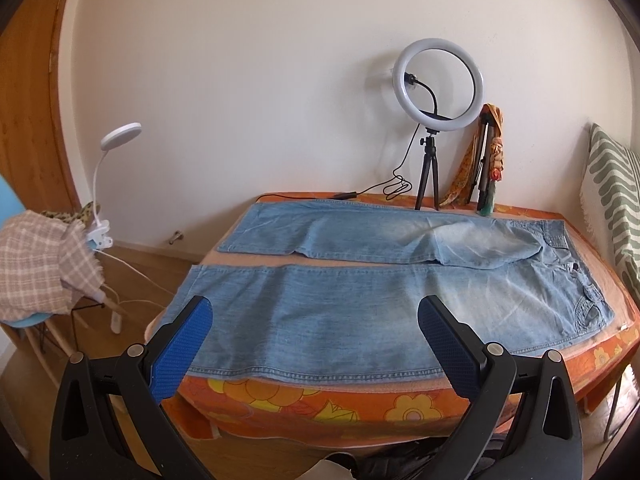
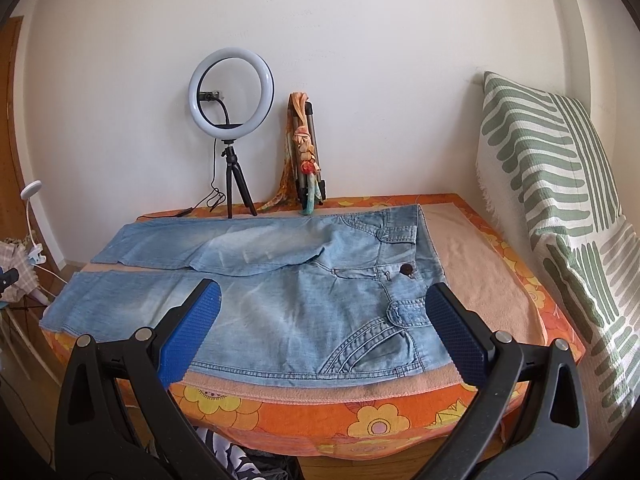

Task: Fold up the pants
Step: 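Lower both tools onto the jeans leg and close the right tool on its seam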

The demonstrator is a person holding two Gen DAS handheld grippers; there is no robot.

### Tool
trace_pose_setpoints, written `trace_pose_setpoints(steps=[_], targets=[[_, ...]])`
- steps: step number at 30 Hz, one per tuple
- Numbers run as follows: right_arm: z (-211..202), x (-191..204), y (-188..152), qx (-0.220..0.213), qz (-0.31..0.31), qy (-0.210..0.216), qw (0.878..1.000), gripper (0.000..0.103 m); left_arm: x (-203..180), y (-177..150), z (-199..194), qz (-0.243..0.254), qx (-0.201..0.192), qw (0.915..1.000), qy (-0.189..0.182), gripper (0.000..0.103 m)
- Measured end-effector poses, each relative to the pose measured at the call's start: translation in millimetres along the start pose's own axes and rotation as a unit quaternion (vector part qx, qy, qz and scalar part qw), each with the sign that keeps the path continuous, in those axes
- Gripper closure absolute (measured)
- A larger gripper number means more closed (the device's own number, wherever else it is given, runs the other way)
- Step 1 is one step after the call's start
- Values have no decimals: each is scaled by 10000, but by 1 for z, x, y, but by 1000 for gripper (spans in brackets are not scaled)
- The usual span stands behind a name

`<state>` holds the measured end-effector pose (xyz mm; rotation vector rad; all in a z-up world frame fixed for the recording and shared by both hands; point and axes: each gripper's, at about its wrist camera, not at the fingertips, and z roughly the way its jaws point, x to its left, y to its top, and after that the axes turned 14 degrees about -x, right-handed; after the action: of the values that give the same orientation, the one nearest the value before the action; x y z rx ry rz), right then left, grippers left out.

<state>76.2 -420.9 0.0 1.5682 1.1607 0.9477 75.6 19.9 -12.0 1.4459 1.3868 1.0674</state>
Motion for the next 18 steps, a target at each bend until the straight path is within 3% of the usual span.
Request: trace_pose_setpoints(steps=[18], targets=[[223, 57, 52, 576, -559, 1129, 9904, 0, 38, 40, 163, 181, 280, 9994, 15, 1]])
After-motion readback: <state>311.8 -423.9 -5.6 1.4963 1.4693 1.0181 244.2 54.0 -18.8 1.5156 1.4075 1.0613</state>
